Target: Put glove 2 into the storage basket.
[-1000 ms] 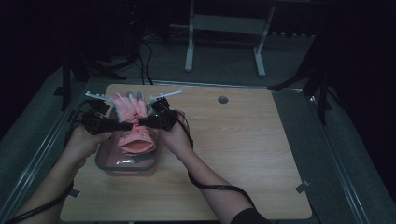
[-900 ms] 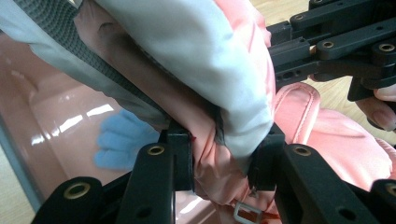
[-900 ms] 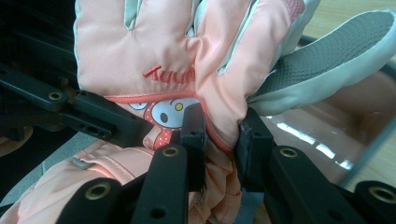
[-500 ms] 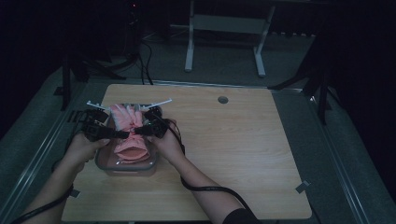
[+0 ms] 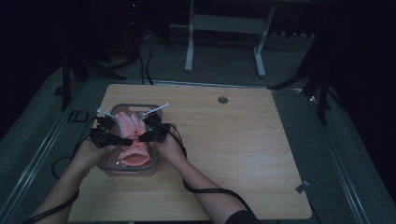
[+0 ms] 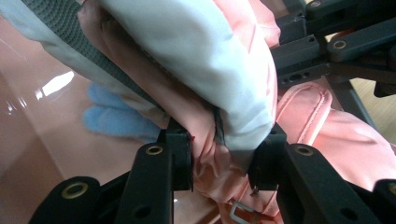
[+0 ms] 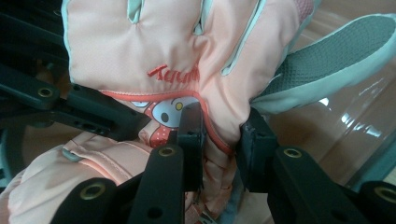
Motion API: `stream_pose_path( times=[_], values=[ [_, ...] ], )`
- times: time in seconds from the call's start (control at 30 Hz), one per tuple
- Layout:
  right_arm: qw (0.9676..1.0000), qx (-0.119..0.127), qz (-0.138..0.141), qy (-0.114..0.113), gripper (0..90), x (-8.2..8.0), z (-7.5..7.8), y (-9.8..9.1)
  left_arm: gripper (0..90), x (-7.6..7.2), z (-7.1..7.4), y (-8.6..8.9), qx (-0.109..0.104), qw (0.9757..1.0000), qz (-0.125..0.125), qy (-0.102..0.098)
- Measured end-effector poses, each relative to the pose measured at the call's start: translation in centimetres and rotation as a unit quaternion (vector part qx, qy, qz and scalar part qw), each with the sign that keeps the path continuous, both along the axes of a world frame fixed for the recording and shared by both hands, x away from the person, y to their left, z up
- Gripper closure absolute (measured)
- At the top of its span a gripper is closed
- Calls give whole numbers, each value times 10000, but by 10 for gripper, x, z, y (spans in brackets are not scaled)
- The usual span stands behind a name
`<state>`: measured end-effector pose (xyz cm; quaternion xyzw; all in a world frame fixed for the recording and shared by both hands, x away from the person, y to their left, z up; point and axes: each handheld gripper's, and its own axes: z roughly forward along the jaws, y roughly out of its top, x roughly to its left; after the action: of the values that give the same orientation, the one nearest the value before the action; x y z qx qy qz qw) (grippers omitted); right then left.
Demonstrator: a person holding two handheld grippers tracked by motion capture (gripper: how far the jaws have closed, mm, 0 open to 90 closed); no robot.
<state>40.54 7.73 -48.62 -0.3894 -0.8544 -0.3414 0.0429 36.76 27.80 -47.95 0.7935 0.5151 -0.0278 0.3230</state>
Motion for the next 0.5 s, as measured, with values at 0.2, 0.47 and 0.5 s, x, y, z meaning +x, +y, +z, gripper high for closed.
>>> stream_pose_path(
  times=[0.2, 0.47, 0.5],
  values=[
    [9999, -137, 14, -104, 691, 0, 0, 2, 630, 2, -3, 0, 0, 10000, 40, 68],
    [9992, 60, 0, -399, 410, 4, 5, -8, 466, 6, -3, 1, -79, 9993, 341, -85],
    [9989, 201, 62, -414, 347, 5, 8, -10, 445, 7, -4, 1, -102, 9991, 397, -141]
  ],
)
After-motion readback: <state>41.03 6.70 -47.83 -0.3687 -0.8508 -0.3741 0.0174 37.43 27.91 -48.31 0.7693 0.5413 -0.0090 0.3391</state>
